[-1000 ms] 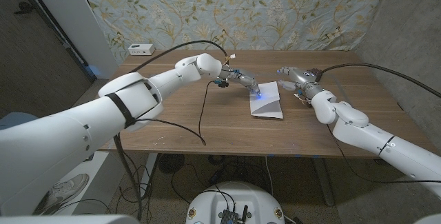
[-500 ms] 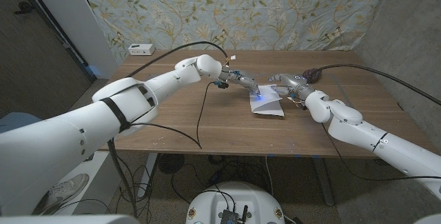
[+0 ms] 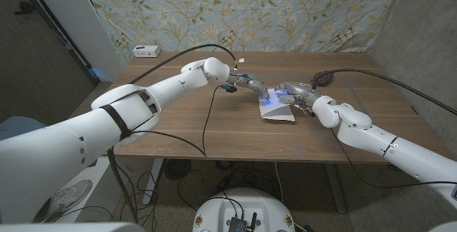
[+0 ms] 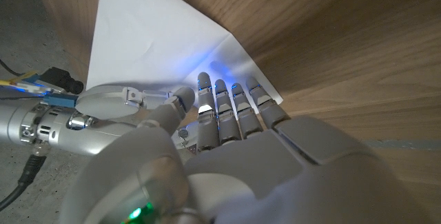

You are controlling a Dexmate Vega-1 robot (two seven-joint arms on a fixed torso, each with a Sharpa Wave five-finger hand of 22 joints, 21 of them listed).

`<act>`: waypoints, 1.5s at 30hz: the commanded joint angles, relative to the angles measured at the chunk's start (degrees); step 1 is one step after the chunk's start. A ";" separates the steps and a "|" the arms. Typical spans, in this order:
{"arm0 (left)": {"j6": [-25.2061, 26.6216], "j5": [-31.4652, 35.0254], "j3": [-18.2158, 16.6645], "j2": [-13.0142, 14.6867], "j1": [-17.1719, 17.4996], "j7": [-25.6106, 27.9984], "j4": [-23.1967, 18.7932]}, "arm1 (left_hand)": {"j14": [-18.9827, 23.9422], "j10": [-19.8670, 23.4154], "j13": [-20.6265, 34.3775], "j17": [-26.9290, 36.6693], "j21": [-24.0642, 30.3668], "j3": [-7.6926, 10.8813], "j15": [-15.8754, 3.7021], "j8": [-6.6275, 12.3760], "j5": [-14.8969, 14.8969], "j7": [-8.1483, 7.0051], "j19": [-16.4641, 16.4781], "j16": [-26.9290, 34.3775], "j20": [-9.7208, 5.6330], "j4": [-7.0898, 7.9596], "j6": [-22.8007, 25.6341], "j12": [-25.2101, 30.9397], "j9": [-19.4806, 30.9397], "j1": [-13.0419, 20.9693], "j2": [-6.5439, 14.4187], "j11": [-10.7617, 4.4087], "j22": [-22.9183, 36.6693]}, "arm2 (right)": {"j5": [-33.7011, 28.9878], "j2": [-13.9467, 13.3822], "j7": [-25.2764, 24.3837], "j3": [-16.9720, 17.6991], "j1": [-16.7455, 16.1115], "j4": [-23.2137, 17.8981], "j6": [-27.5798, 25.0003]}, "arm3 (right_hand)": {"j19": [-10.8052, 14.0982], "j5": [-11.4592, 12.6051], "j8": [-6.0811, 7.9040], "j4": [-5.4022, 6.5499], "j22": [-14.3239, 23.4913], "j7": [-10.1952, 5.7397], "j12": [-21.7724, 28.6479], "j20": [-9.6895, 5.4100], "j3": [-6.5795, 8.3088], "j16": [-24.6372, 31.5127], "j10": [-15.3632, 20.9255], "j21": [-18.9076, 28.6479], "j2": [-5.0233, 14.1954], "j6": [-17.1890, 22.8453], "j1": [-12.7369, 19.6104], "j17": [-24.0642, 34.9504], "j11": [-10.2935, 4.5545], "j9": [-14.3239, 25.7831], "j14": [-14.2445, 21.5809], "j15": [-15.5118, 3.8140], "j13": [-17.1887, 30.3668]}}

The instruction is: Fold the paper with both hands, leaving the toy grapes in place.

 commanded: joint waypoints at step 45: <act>4.15 37.80 -7.54 26.62 17.41 16.90 -50.16 | -13.56 -21.32 0.17 0.46 -1.37 -15.50 -1.91 -1.05 -5.19 -14.39 -4.63 -0.08 -0.54 -3.87 -31.93 -1.32 -0.59 9.90 -17.88 -7.13 0.24 | 1.37 1.47 7.61 -0.87 2.79 0.68 -1.35 | 1.18 -0.30 -0.30 0.87 0.21 0.99 -0.28 0.80 -0.24 0.84 1.29 -0.07 -1.15 1.15 0.50 0.23 0.53 0.15 2.01 -2.36 0.15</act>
